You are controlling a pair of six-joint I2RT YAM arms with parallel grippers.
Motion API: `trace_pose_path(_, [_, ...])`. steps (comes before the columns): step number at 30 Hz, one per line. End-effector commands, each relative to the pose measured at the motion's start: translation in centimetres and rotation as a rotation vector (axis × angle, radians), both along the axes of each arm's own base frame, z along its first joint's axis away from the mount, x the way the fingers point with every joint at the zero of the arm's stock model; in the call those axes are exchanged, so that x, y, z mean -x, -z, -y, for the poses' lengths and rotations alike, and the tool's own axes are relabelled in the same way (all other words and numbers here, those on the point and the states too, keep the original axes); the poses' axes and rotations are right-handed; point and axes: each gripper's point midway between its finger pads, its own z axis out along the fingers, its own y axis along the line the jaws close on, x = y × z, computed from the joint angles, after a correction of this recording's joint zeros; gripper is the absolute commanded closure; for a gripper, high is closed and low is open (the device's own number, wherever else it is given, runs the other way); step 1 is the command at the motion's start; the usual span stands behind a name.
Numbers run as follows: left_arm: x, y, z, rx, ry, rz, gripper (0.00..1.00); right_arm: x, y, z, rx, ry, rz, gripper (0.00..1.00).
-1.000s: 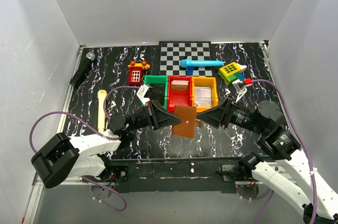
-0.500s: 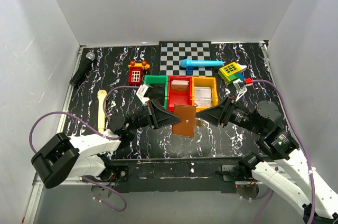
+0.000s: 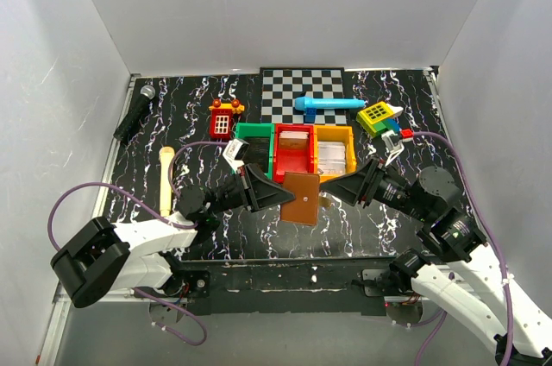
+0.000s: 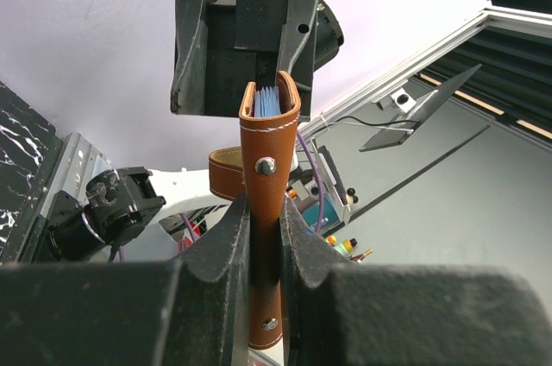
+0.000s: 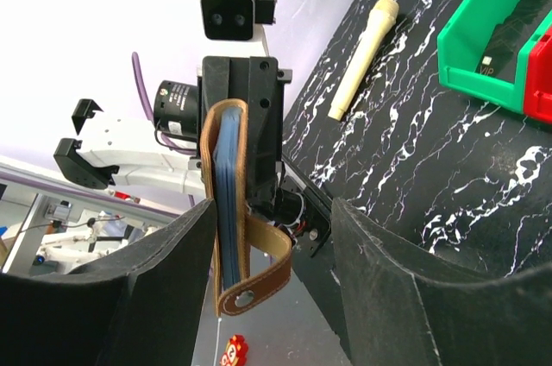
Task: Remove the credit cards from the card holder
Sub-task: Open the card holder at the center of the board.
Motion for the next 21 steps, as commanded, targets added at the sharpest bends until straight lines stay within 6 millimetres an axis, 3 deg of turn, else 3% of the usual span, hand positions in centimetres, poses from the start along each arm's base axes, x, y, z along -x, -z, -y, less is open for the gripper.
trace_pose_path(1, [2.3, -3.8, -2.1, 0.164, 0.005, 0.165, 1.00, -0.3, -1.7, 0.1, -0.051, 0.020, 0.055, 0.35])
trace_pose_path(21, [2.5, -4.2, -2.4, 0.173, 0.002, 0.178, 1.00, -0.6, -0.7, 0.2, -0.032, 0.040, 0.023, 0.34])
